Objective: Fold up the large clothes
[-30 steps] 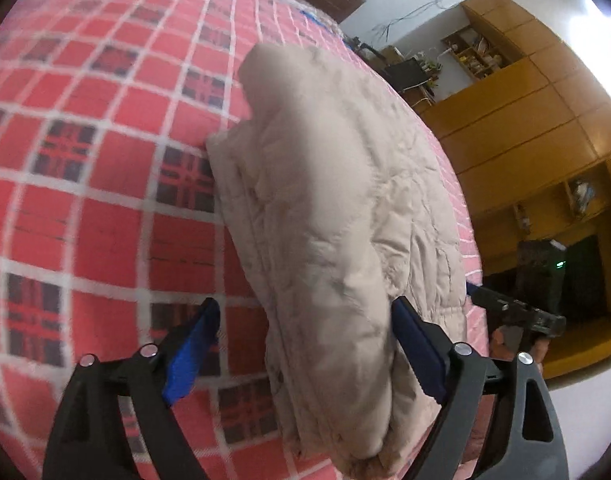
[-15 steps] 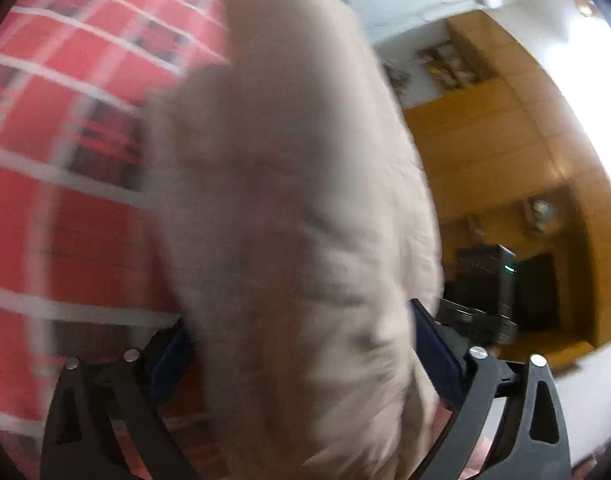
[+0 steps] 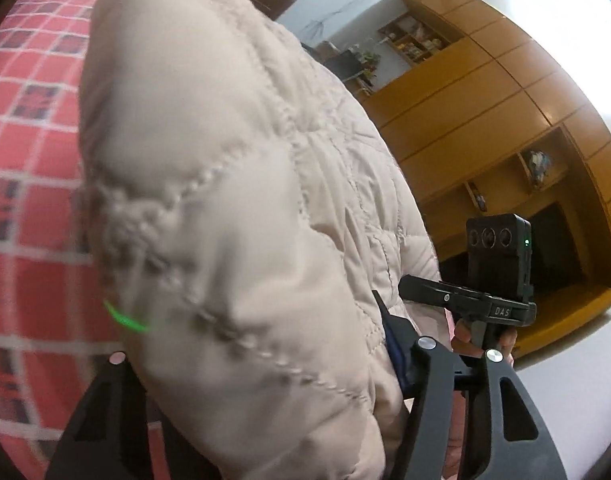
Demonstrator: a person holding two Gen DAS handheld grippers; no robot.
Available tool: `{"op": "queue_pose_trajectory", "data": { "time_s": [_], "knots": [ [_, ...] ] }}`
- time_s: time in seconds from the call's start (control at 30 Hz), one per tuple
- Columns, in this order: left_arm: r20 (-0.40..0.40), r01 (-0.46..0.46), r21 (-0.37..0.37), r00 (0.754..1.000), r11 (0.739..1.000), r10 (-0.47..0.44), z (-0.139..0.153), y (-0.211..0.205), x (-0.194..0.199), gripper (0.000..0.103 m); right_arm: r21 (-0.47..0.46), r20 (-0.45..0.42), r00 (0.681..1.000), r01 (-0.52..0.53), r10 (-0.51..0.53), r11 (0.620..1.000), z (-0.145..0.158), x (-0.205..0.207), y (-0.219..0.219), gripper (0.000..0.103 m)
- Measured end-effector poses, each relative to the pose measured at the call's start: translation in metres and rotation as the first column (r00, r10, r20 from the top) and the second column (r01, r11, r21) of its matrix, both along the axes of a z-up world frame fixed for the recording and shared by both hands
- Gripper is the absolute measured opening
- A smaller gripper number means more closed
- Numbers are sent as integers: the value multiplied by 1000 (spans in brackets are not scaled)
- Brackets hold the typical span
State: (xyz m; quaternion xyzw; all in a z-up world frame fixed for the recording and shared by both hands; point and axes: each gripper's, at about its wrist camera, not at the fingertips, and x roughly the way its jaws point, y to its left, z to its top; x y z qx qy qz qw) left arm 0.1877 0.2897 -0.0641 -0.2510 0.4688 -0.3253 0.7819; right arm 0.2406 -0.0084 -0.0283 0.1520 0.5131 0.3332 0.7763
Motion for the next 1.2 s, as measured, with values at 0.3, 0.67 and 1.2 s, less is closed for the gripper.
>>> {"op": "queue_pose_trajectory", "data": {
  "time_s": [0.3, 0.67, 1.2],
  "knots": [
    [46, 65, -8, 997, 998, -65, 16, -65, 33, 61, -26, 60, 993, 101, -100, 994, 23, 2, -81, 54],
    [-39, 29, 26, 999, 999, -28, -38, -70, 42, 60, -29, -37, 994, 106, -107, 994, -21, 33, -129, 55],
    [-21, -165, 188, 985, 968, 172, -30, -36, -9, 86, -129, 76, 987, 150, -141, 980, -11, 1, -127, 93]
  ]
}}
